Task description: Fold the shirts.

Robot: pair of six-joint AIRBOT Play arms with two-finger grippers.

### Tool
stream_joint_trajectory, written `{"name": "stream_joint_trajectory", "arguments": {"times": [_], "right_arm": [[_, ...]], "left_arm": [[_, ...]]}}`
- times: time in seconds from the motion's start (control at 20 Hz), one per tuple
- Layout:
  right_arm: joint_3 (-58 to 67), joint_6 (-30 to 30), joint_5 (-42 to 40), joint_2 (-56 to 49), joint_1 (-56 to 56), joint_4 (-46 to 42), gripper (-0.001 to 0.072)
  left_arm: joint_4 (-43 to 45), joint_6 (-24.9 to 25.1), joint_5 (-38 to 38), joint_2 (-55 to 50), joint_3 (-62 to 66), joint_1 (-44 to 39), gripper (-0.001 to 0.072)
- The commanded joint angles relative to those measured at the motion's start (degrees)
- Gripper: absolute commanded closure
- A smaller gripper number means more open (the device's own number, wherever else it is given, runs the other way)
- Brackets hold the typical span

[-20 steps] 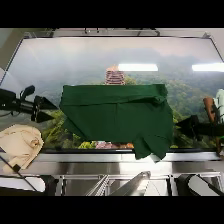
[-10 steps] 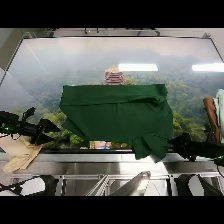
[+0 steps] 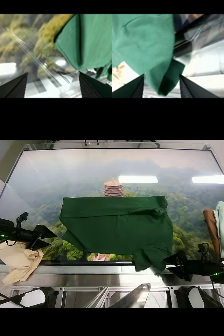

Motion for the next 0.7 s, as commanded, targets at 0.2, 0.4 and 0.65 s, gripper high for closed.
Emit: {"name": "stream_joint_trajectory", "arguments": {"times": [0.2, 0.4, 0.65], "right_arm": [[-6.4, -11.6, -15.3, -0.2, 0.5, 17.2, 0.0215], [-6.5, -12.4, -18.6, -0.4, 4.8, 19.4, 0.0216], [-7.0, -12.8, -25.0, -4.9, 14.5, 24.1, 0.0242]], "left_arm": [[0.0, 2.5, -1.4, -2.8, 0.9, 0.0, 0.0008], [-0.1, 2.5, -1.0, -6.2, 0.9, 0.0, 0.0008], [-0.2, 3.1, -1.3, -8.2, 0.9, 0.0, 0.0008]]}}
